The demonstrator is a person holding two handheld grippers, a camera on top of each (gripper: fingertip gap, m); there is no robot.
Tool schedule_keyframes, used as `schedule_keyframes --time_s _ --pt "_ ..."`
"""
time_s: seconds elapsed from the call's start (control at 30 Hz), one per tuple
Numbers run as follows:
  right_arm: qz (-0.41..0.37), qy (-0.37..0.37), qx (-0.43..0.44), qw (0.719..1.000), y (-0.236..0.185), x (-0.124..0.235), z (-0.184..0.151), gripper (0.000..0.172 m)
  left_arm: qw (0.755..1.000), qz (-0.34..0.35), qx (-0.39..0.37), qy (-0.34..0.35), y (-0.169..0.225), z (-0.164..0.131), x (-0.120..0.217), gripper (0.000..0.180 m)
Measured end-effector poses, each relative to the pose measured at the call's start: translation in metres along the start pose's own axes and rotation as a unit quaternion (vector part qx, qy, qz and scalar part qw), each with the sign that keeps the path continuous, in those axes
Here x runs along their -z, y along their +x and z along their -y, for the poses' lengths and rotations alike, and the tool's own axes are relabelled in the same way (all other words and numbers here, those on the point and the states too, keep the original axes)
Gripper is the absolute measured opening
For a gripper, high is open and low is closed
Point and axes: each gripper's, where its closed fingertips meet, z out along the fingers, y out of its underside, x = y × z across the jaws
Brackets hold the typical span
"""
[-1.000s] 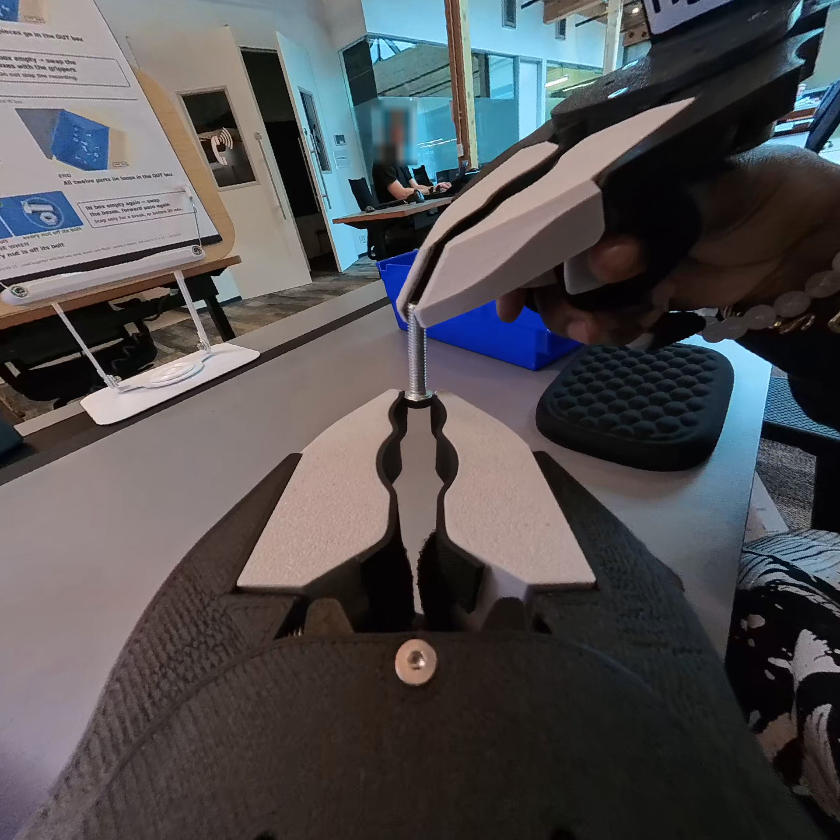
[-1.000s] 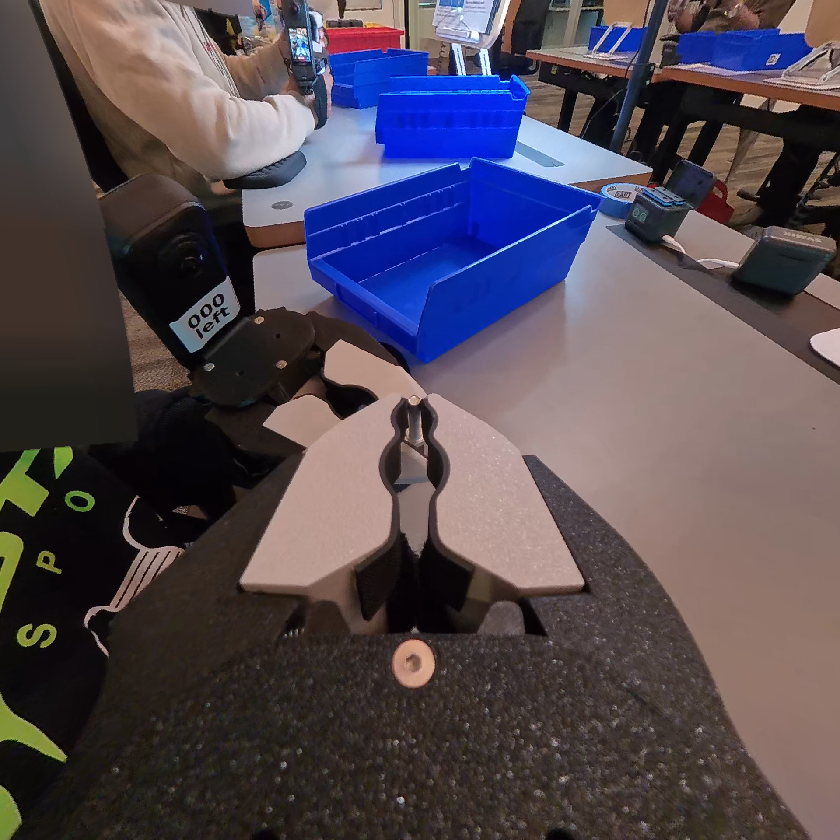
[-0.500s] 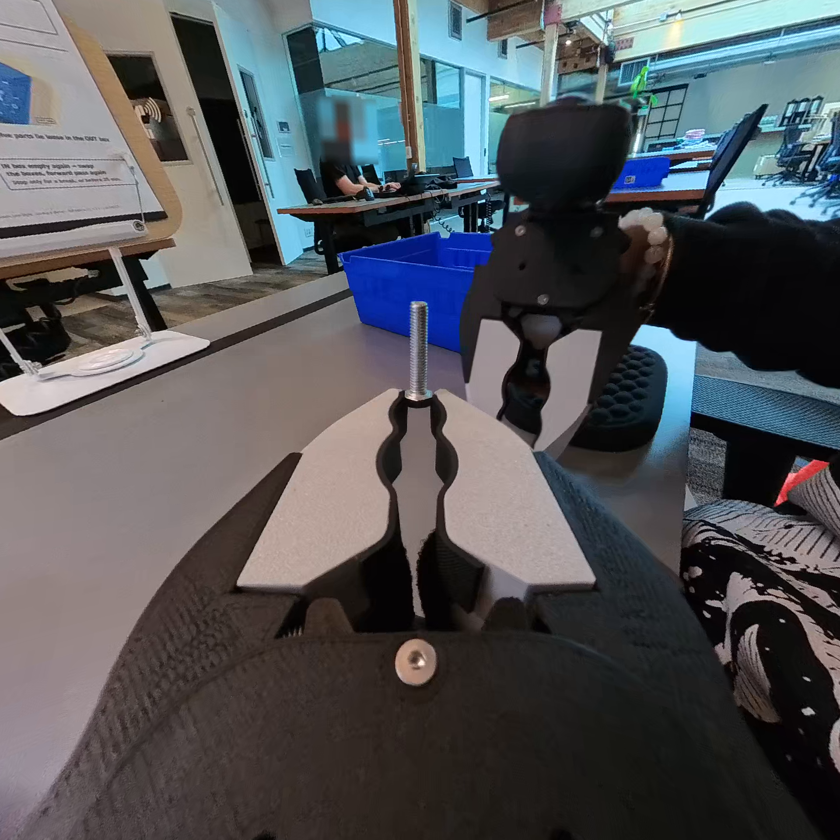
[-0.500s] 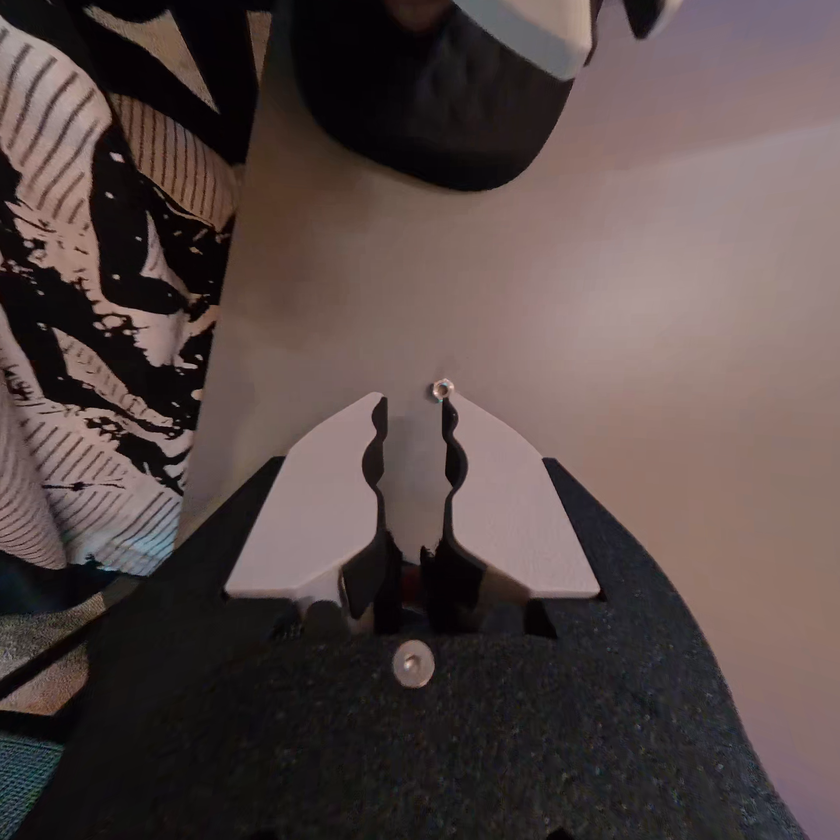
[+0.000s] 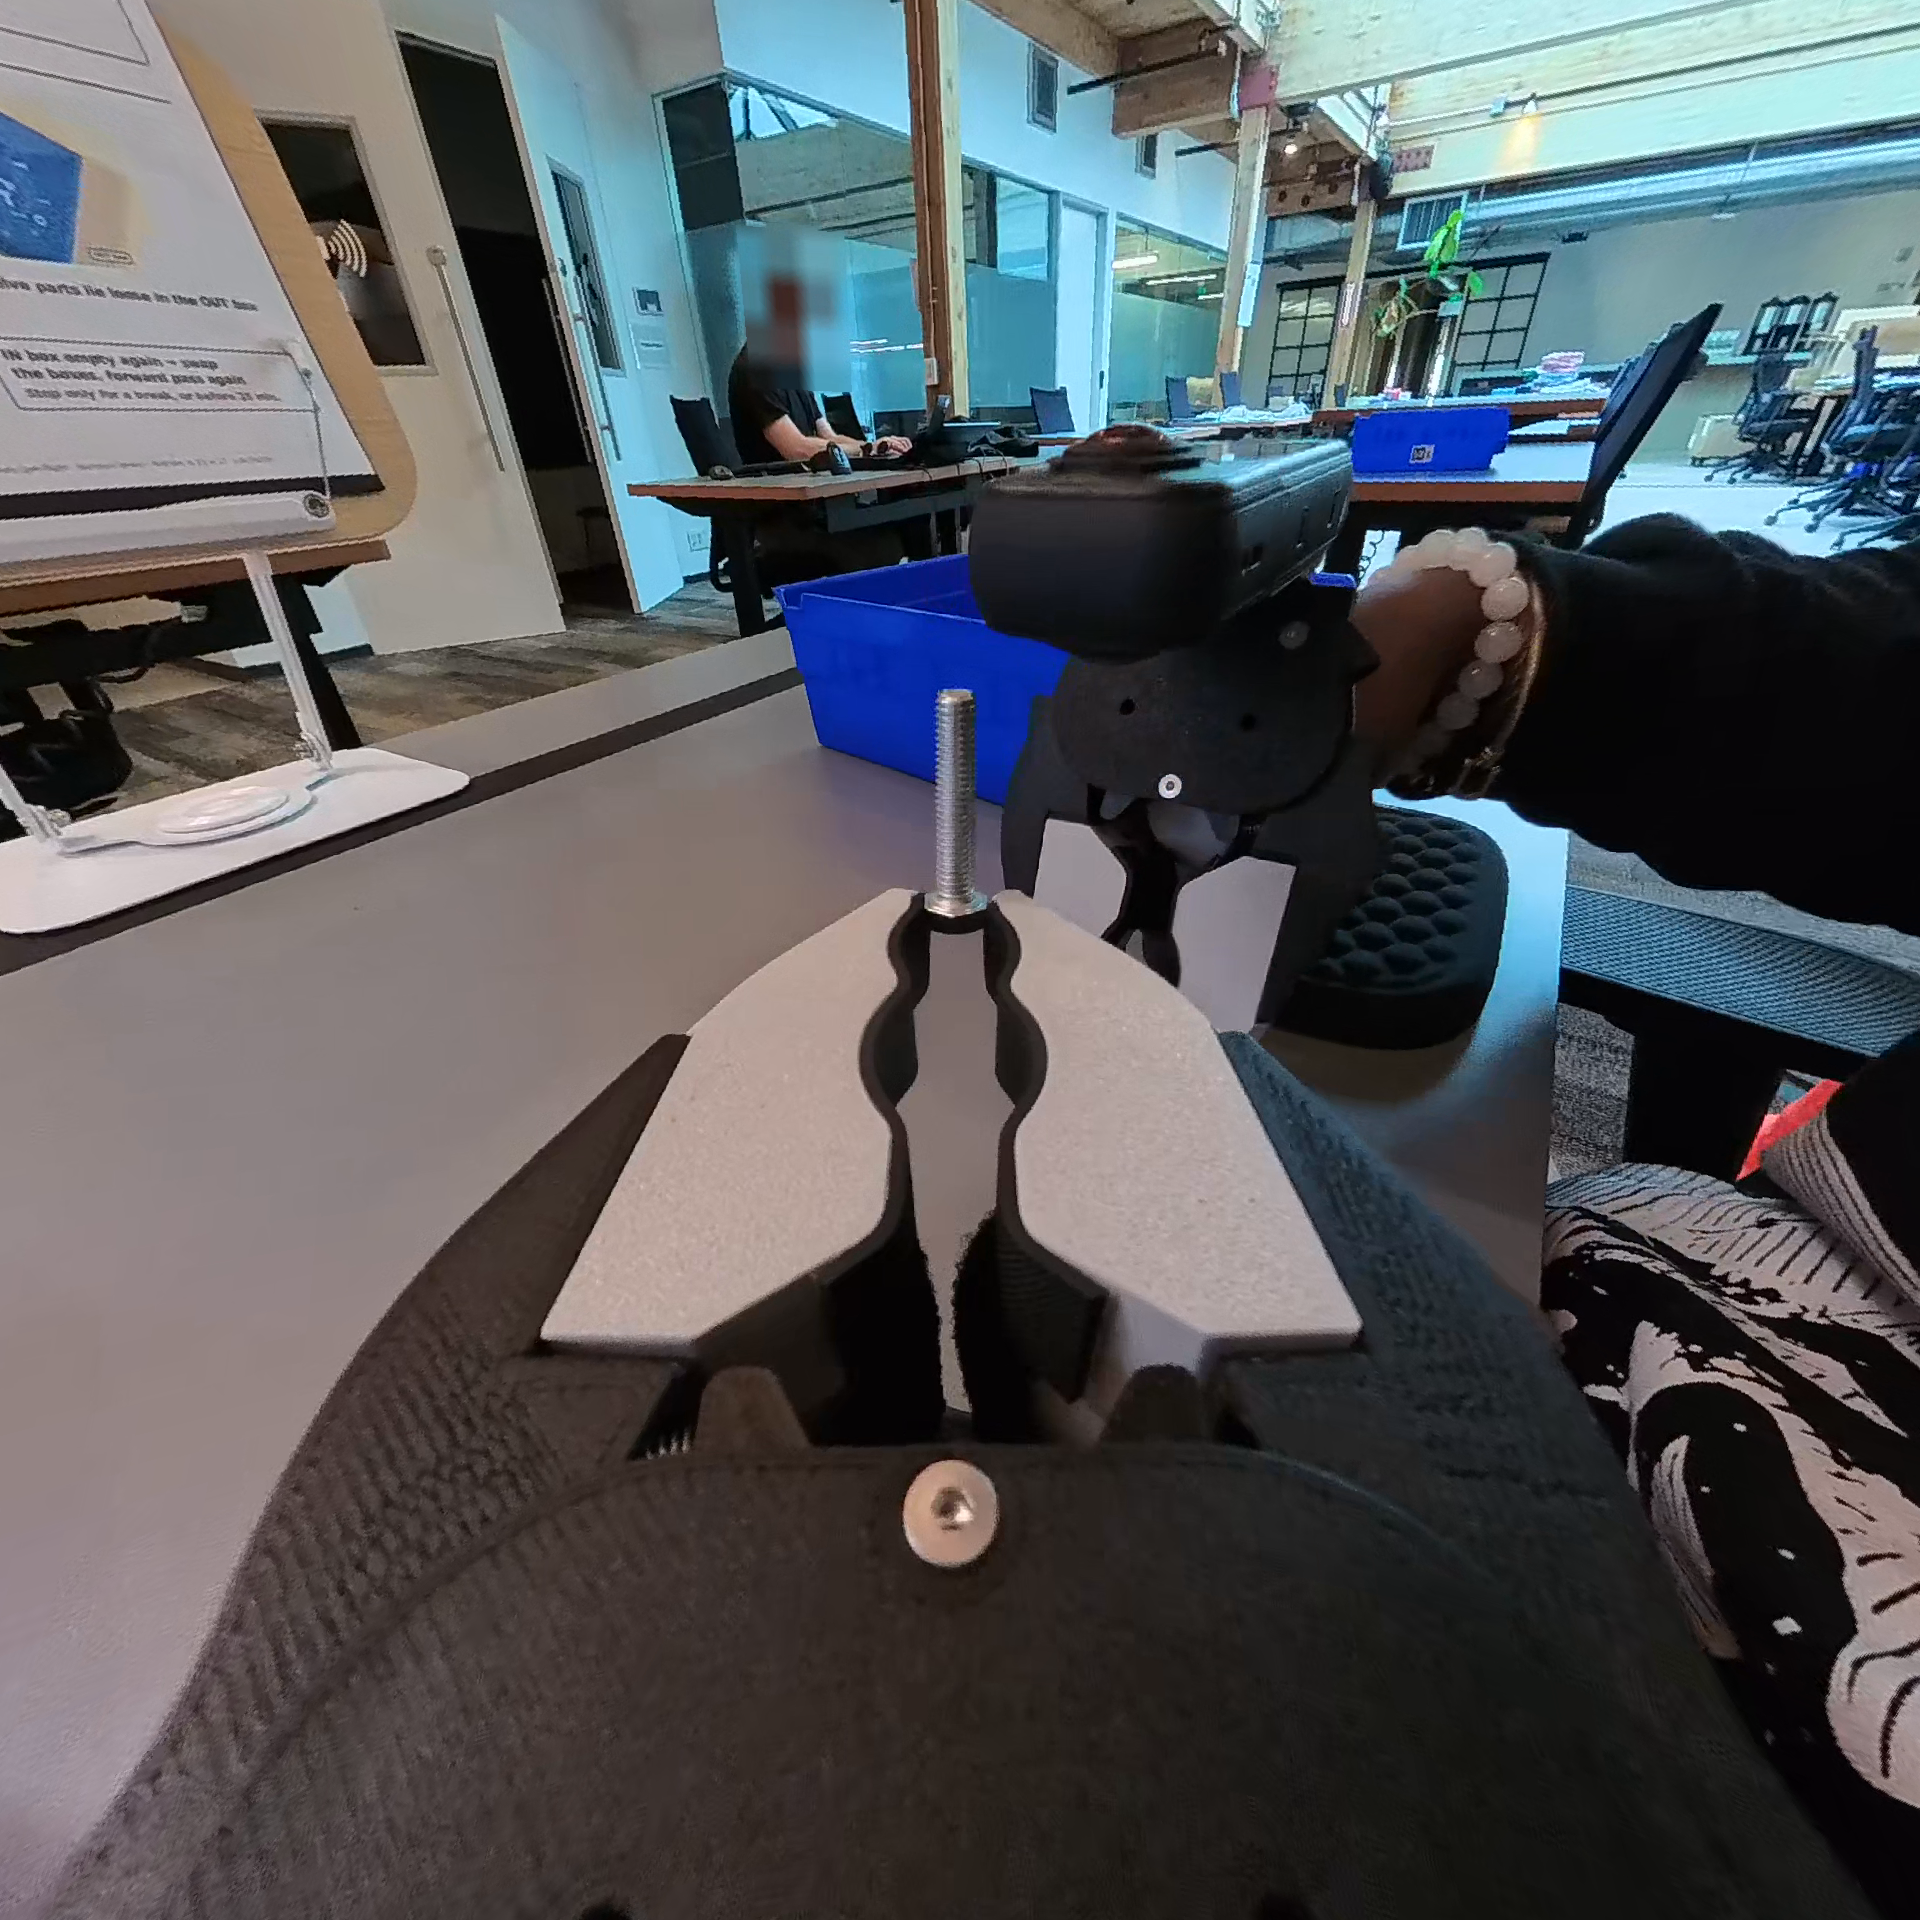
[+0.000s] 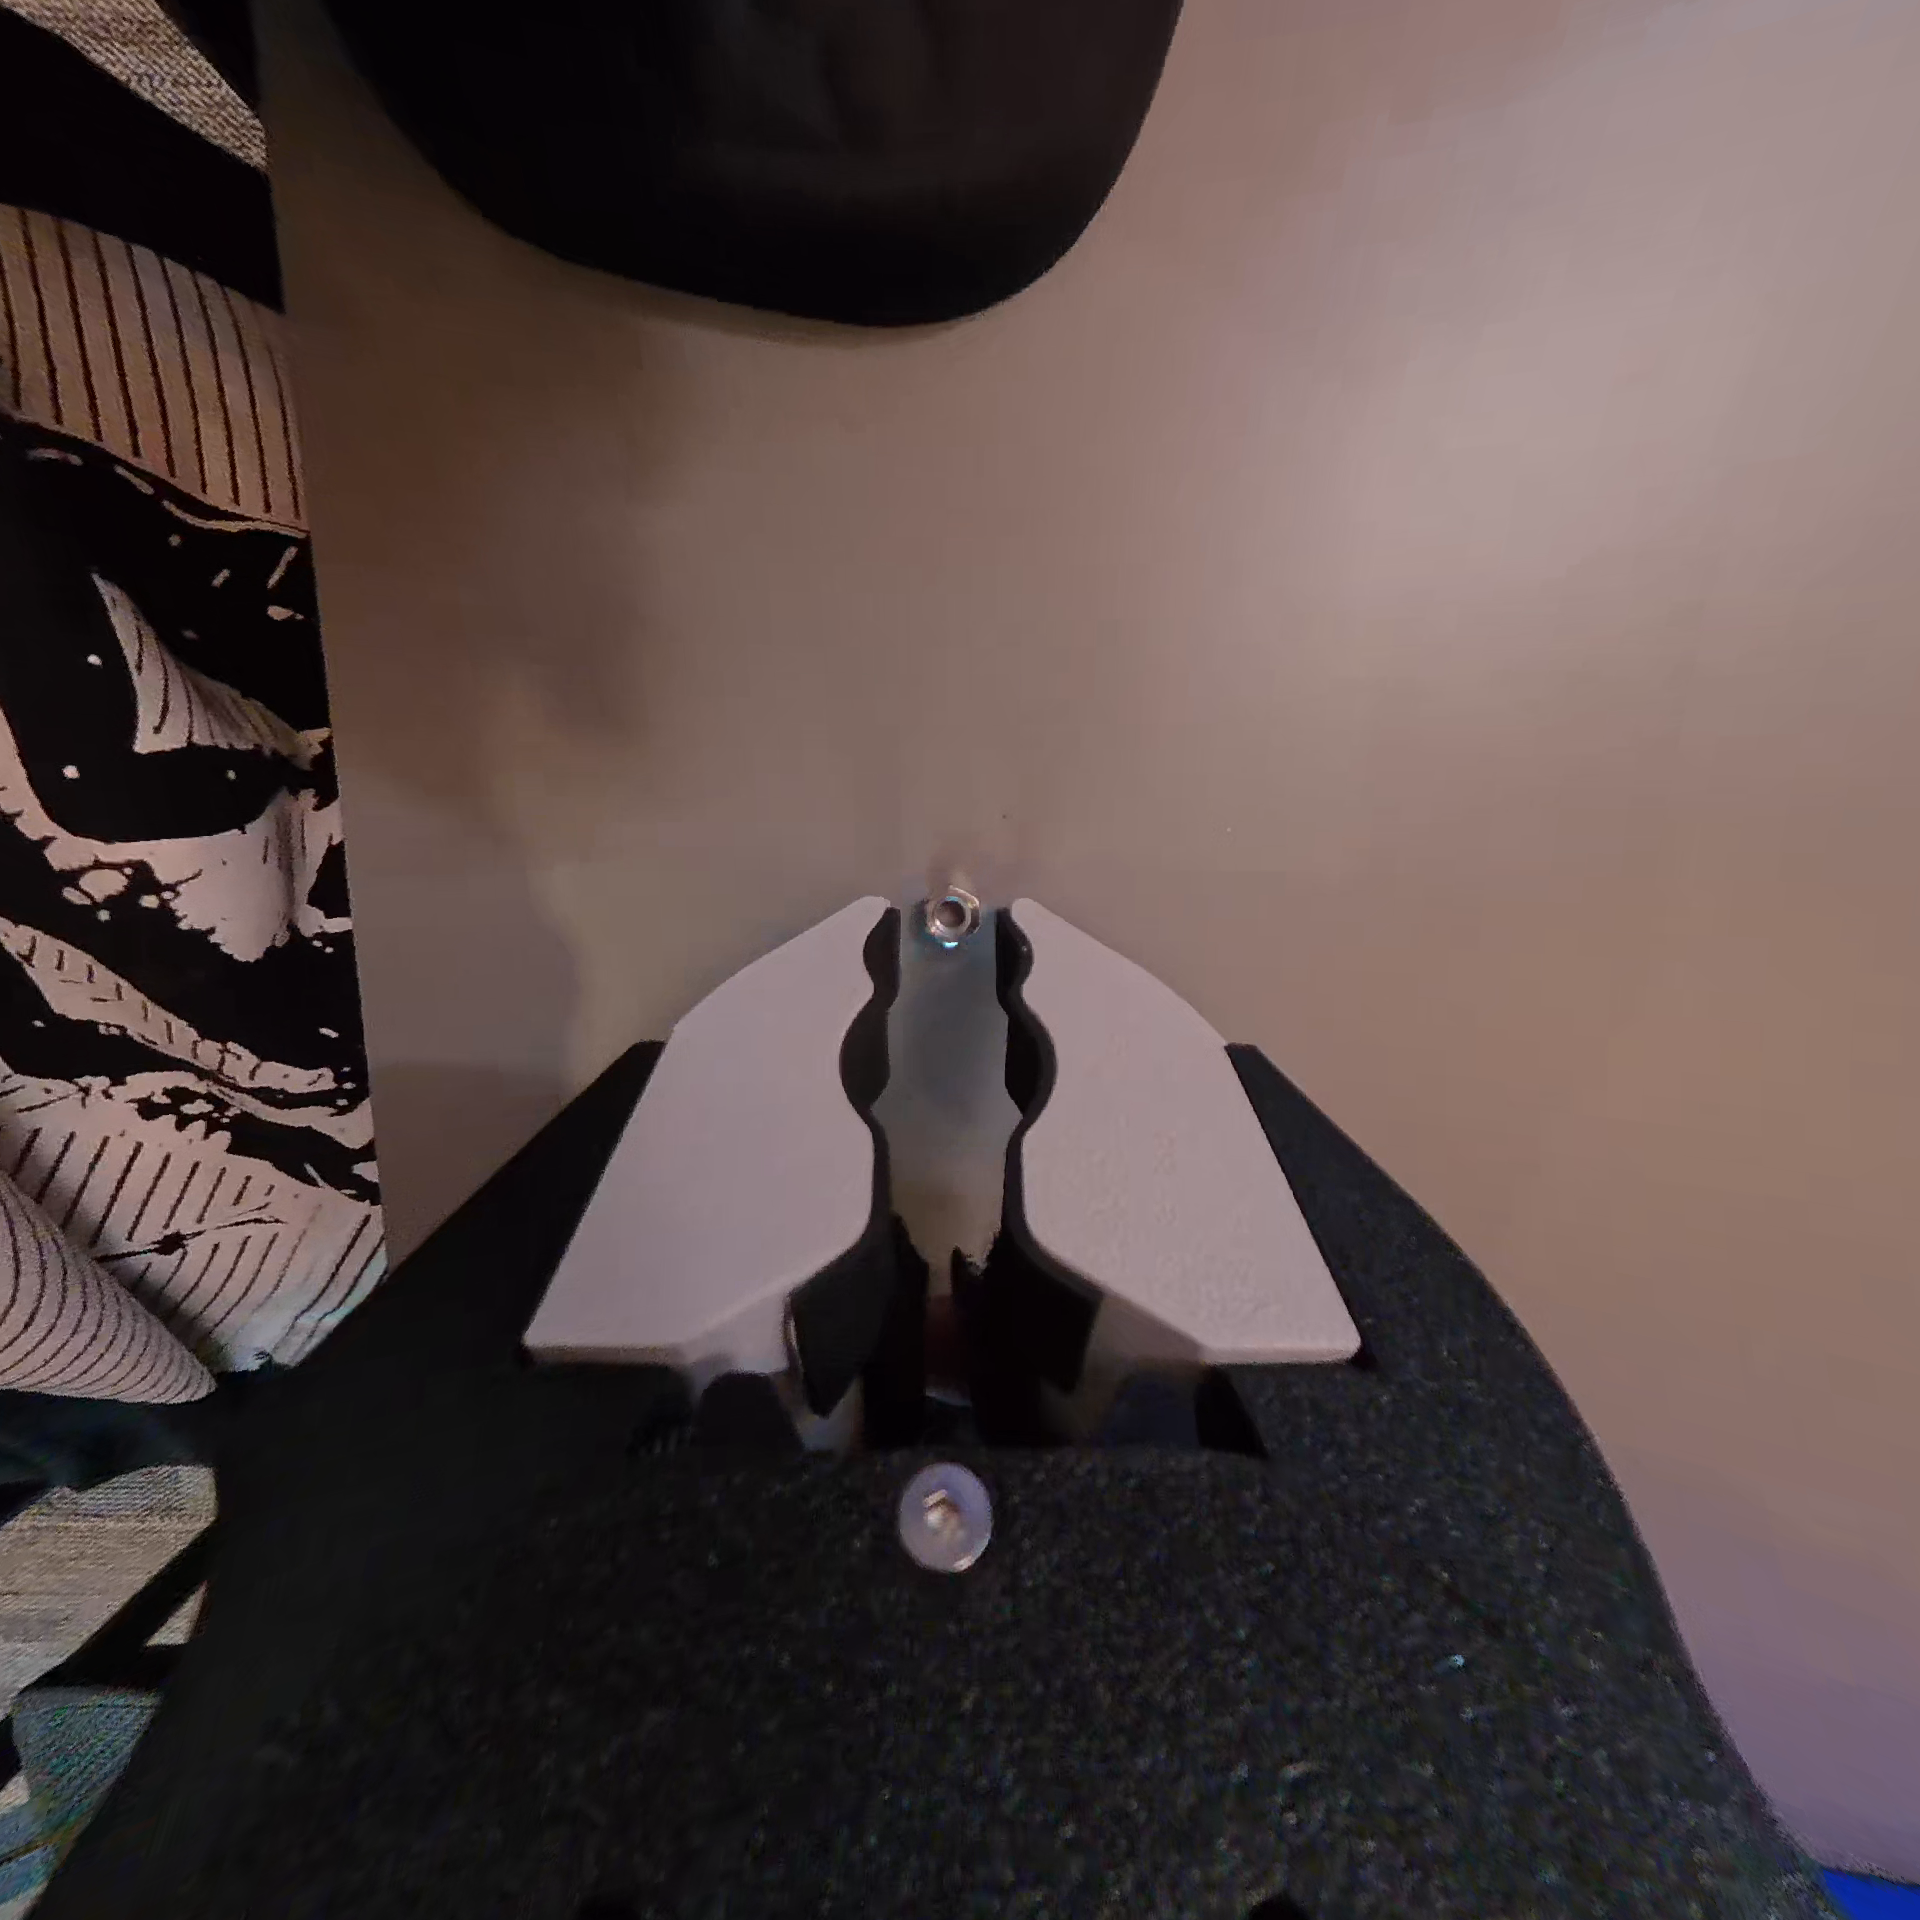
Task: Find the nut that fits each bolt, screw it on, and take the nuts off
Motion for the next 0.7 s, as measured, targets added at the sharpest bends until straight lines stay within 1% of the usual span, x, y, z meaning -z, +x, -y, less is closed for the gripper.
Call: schedule_keyframes --time_s 0.23,0.33,0.4,0.5,0.6,0.63,0.7 --pt "0.003 -0.005 0.005 1.000 0.001 -0.002 -0.001 0.010 1.000 -0.003 -0.003 -0.004 0.001 -0.001 -0.001 0.010" --pt "-0.003 -0.005 0.014 1.000 0.002 -0.001 -0.002 0.010 1.000 -0.008 -0.002 -0.004 0.003 -0.002 -0.001 0.010" --pt "0.004 0.016 0.032 0.999 0.000 0.008 0.003 0.010 1.000 -0.018 -0.003 -0.001 0.005 0.000 0.000 0.010" --pt "0.021 0.089 0.086 0.992 -0.009 0.049 0.028 0.010 0.998 -0.065 -0.004 0.018 0.019 0.007 0.003 0.010" --pt "0.013 0.171 0.182 0.968 -0.017 0.106 0.063 0.010 0.991 -0.128 0.020 0.033 0.039 0.014 0.006 0.010" --pt "0.016 0.188 0.213 0.958 -0.022 0.122 0.073 0.010 0.988 -0.146 0.023 0.033 0.045 0.015 0.006 0.010" --pt "0.049 0.200 0.265 0.942 -0.037 0.141 0.087 0.010 0.984 -0.175 0.022 0.018 0.056 0.010 0.005 0.010"
